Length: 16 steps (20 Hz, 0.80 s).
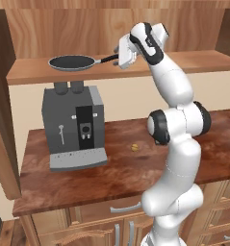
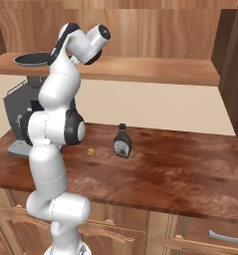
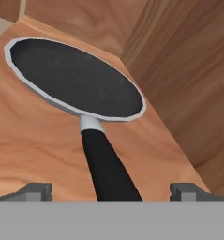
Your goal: Pick the pan from the cabinet and place it on the stove. Then turn on the stove burner for the pan.
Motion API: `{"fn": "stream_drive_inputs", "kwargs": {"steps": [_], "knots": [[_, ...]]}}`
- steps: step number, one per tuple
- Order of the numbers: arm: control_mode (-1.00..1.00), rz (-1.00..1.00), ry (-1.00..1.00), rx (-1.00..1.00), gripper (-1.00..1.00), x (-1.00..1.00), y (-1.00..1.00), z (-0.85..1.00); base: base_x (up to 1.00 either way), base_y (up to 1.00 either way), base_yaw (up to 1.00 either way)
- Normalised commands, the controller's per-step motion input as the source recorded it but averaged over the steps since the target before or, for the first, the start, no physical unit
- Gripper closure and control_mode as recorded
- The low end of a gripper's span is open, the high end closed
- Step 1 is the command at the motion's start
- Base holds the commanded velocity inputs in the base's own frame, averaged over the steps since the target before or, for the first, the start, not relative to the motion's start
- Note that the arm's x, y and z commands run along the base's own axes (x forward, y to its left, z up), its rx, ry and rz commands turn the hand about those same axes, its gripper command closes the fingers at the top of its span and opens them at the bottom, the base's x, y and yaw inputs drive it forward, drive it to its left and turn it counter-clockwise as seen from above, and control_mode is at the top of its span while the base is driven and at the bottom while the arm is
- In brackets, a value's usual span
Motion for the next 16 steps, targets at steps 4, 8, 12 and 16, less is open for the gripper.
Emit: {"fn": "stream_drive_inputs", "kwargs": {"steps": [4, 8, 12, 16], "knots": [[-1.00, 0.00, 0.01, 0.00, -1.00, 0.09, 0.05, -0.21, 0.00, 0.00, 0.00], [-1.00, 0.00, 0.01, 0.00, -1.00, 0.10, 0.07, -0.22, 0.00, 0.00, 0.00], [-1.00, 0.00, 0.01, 0.00, -1.00, 0.12, 0.10, -0.20, 0.00, 0.00, 0.00], [-1.00, 0.00, 0.02, 0.00, -1.00, 0.11, 0.11, -0.22, 0.00, 0.00, 0.00]]}}
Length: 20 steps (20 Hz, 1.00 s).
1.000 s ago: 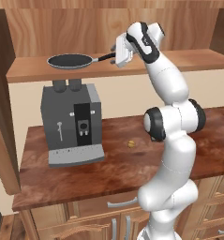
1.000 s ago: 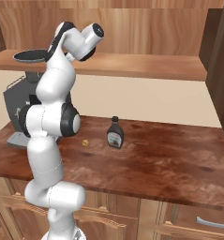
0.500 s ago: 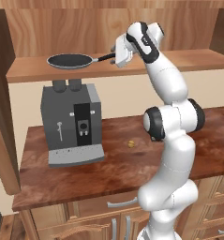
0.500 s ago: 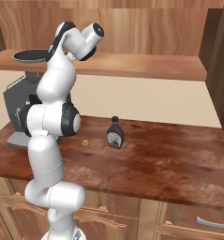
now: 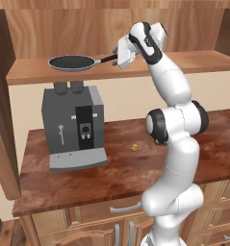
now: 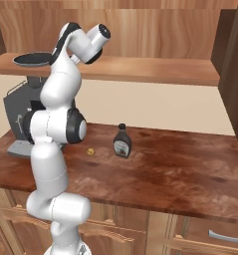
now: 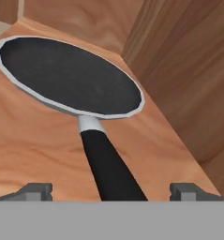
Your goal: Pick the pan from the cabinet and place it on the stove. Then turn on the stove burner for the pan.
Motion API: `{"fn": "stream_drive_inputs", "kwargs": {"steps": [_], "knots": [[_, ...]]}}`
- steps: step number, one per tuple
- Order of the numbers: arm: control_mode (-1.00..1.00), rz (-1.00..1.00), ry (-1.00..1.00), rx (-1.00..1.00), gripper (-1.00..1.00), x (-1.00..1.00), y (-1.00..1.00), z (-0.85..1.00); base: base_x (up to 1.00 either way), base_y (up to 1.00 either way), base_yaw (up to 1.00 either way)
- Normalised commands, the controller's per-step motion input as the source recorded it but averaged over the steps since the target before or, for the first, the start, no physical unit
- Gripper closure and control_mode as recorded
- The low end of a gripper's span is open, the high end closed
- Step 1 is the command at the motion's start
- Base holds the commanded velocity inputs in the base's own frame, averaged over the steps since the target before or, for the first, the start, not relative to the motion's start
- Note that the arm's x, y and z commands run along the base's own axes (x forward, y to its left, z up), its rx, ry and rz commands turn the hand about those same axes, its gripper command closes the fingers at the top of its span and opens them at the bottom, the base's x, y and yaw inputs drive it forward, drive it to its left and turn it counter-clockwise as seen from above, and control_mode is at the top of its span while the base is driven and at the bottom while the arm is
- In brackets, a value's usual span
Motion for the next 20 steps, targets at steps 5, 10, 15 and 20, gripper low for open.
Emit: {"fn": "stream_drive_inputs", "kwargs": {"steps": [5, 10, 15, 20], "knots": [[-1.00, 0.00, 0.03, -0.01, 1.00, 0.10, 0.12, -0.24, 0.00, 0.00, 0.00], [-1.00, 0.00, 0.03, -0.01, 1.00, 0.08, 0.08, -0.25, 0.00, 0.00, 0.00], [-1.00, 0.00, 0.00, 0.00, 1.00, 0.00, 0.00, -0.21, 0.00, 0.00, 0.00], [-1.00, 0.00, 0.00, 0.00, 1.00, 0.00, 0.00, -0.11, 0.00, 0.00, 0.00]]}}
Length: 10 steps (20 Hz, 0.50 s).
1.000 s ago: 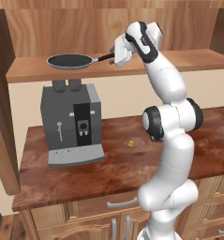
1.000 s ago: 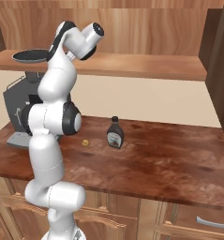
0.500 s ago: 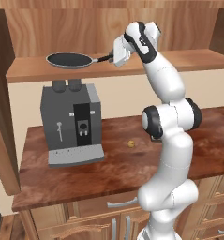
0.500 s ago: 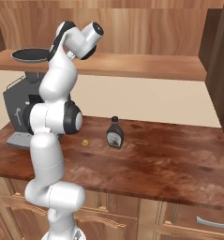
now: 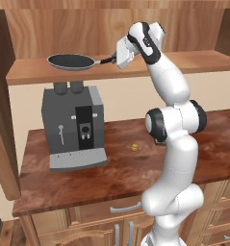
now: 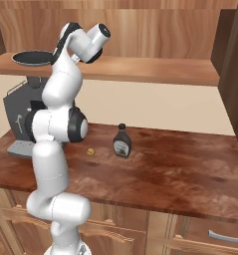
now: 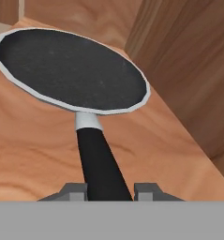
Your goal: Pick the pan from the cabinet and place it on the stove. Then turn on the stove burner for the pan.
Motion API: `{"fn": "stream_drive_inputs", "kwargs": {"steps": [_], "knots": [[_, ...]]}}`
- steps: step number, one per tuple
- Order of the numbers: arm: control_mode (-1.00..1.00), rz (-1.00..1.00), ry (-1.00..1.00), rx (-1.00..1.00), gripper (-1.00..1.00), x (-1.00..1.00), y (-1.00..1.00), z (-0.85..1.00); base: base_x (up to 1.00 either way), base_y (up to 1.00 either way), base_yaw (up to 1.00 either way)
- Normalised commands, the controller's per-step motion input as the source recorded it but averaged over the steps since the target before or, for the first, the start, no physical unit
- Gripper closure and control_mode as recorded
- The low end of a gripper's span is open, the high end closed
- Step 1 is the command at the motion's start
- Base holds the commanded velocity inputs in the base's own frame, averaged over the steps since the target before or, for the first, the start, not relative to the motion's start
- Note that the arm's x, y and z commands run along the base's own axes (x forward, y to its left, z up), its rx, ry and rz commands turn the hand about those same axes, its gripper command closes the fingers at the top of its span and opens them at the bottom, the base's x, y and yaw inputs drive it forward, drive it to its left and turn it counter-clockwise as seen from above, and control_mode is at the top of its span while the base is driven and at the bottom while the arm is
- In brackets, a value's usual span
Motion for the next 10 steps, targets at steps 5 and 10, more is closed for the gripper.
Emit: {"fn": "stream_drive_inputs", "kwargs": {"steps": [5, 10], "knots": [[-1.00, 0.00, 0.00, 0.00, 1.00, 0.00, 0.00, -0.10, 0.00, 0.00, 0.00], [-1.00, 0.00, -0.06, 0.02, 1.00, 0.00, 0.00, -0.12, 0.00, 0.00, 0.00]]}}
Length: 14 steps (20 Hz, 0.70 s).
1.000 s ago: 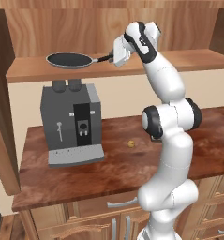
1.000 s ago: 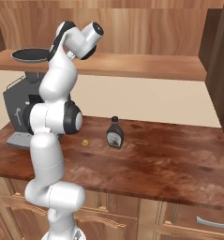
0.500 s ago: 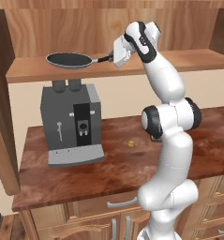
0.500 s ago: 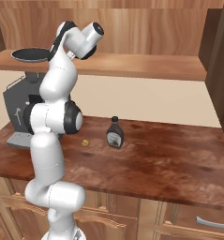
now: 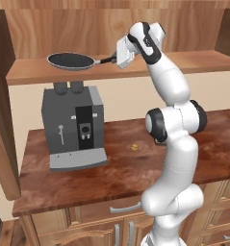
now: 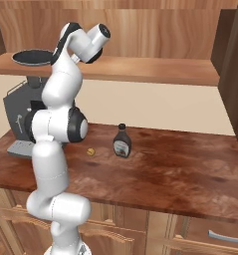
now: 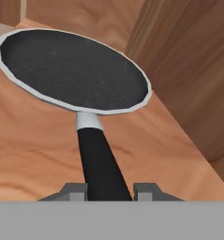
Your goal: Pick the pan from the cabinet and place it on the stove. Then turn on the stove burner for the pan.
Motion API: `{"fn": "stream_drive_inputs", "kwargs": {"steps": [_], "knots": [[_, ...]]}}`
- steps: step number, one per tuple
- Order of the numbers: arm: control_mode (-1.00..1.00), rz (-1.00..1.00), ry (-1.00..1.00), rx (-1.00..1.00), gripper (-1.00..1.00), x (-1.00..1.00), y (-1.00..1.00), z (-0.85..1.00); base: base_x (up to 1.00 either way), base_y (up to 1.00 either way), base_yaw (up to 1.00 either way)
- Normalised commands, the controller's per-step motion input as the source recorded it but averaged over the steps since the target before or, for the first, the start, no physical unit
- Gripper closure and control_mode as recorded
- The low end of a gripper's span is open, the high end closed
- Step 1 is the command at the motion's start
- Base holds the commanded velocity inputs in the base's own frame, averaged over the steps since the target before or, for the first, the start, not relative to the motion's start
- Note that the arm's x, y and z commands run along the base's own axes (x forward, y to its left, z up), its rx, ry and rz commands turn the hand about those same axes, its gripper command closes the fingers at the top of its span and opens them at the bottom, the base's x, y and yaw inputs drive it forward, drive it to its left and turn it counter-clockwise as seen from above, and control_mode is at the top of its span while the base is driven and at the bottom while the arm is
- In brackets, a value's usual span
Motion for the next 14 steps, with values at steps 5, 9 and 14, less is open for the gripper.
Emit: {"fn": "stream_drive_inputs", "kwargs": {"steps": [5, 9, 14], "knots": [[-1.00, 0.00, -0.16, 0.01, 1.00, 0.00, 0.00, -0.08, 0.00, 0.00, 0.00], [-1.00, 0.00, -0.21, 0.00, 1.00, -0.02, 0.00, -0.07, 0.00, 0.00, 0.00], [-1.00, 0.00, -0.21, 0.00, 1.00, -0.11, 0.00, -0.02, 0.00, 0.00, 0.00]]}}
